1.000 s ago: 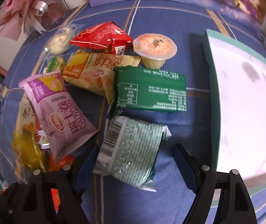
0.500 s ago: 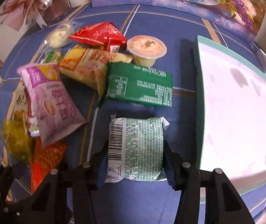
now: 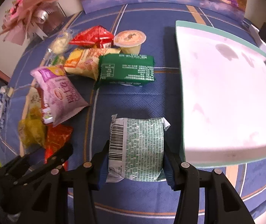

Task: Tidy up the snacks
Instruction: 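Carry both snacks into the white tray and open both tools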

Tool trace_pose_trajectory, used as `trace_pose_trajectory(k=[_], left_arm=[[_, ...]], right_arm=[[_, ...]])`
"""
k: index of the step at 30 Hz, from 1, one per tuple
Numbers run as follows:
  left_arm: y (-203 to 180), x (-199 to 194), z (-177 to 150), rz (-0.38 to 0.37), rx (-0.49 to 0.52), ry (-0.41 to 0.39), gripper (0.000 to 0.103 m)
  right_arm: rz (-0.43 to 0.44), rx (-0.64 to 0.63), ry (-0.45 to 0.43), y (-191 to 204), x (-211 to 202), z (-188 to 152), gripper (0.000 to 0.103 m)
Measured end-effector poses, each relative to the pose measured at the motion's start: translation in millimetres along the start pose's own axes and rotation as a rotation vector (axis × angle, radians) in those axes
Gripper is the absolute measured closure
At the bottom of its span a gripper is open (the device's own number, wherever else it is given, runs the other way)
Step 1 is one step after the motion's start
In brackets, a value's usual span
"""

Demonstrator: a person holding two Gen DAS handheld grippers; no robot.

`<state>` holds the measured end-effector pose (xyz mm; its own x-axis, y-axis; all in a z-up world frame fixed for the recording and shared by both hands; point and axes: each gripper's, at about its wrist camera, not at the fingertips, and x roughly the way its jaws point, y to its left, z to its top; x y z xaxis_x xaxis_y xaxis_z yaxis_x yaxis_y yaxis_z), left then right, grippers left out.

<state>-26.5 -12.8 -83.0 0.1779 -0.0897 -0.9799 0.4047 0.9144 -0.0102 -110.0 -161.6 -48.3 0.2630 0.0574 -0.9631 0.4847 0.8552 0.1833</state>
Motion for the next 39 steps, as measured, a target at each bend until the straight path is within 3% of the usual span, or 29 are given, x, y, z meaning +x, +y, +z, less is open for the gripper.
trace_pose_trajectory(k=[7,12,17,26,33,39], left_arm=[[-2.7,-38.3,-9.9,-0.042,-0.011,-0.053,0.054],[-18.3,-74.0,-21.3,-0.058,0.003,-0.103,0.054],[-49.3,-101.0,-4.4,-0.117,0.037,-0.172,0.054],[-128.5,-81.7,43.0,-0.208,0.137,-0.187,0.054],[-168.0,-49.5,73.5,-0.261,0.140,-0.137,0.054],[-198.1,-32.8,93.3,-0.283,0.159,-0.117,0.054]], right_arm=[[0.039,0.031,-0.110,-16.9,-48.2,-3.2,0.051],[0.013,0.091,-0.173,-35.6,-69.6,-2.4,0.051],[-0.027,0.205,-0.188,-78.7,-88.6,-3.8,0.051],[-0.082,0.387,-0.189,-149.2,-87.2,18.5,0.051],[-0.089,0.429,-0.206,-176.3,-82.1,40.3,0.051],[-0.151,0.460,-0.220,-198.4,-81.2,56.6,0.051]])
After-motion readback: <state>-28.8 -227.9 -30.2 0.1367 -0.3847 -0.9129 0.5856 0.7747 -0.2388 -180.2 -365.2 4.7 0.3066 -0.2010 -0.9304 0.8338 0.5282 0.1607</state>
